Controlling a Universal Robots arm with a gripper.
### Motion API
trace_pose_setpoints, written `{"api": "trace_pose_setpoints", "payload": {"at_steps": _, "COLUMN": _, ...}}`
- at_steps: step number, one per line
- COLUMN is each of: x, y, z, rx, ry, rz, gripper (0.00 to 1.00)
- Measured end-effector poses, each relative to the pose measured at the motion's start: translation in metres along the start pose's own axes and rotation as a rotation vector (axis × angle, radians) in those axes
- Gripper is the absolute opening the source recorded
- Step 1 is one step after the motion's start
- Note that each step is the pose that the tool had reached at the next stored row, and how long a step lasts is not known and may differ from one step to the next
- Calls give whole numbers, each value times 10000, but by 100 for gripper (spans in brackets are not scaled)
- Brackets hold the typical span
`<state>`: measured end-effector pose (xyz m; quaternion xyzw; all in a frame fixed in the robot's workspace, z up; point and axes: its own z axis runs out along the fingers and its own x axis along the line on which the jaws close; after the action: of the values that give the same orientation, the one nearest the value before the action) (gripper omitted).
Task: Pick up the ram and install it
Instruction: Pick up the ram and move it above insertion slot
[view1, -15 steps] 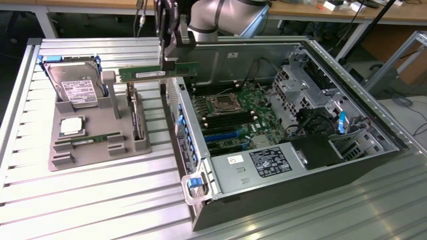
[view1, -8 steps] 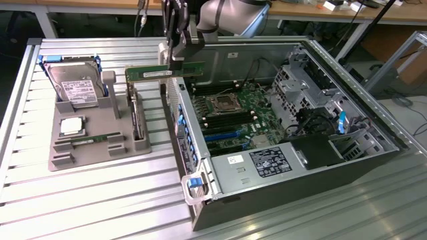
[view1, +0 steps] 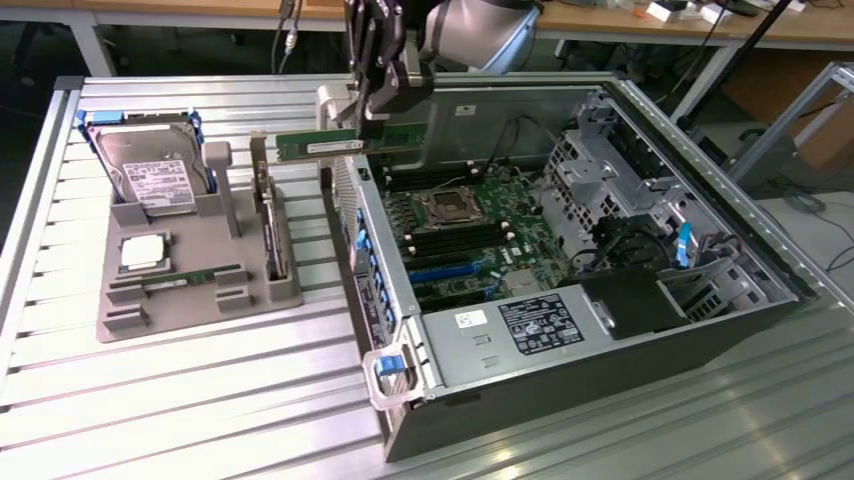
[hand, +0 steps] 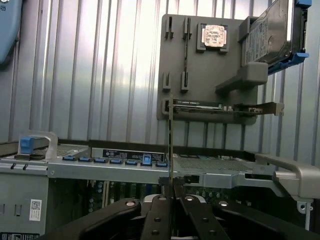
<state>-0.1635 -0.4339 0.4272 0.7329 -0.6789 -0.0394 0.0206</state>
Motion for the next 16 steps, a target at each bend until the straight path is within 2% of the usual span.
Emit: {"api": "trace_pose_setpoints", "payload": {"at_steps": 16, "x": 18, "y": -234, "z": -20, "rx": -19, "ry": -2, "rz": 0, "gripper": 13}}
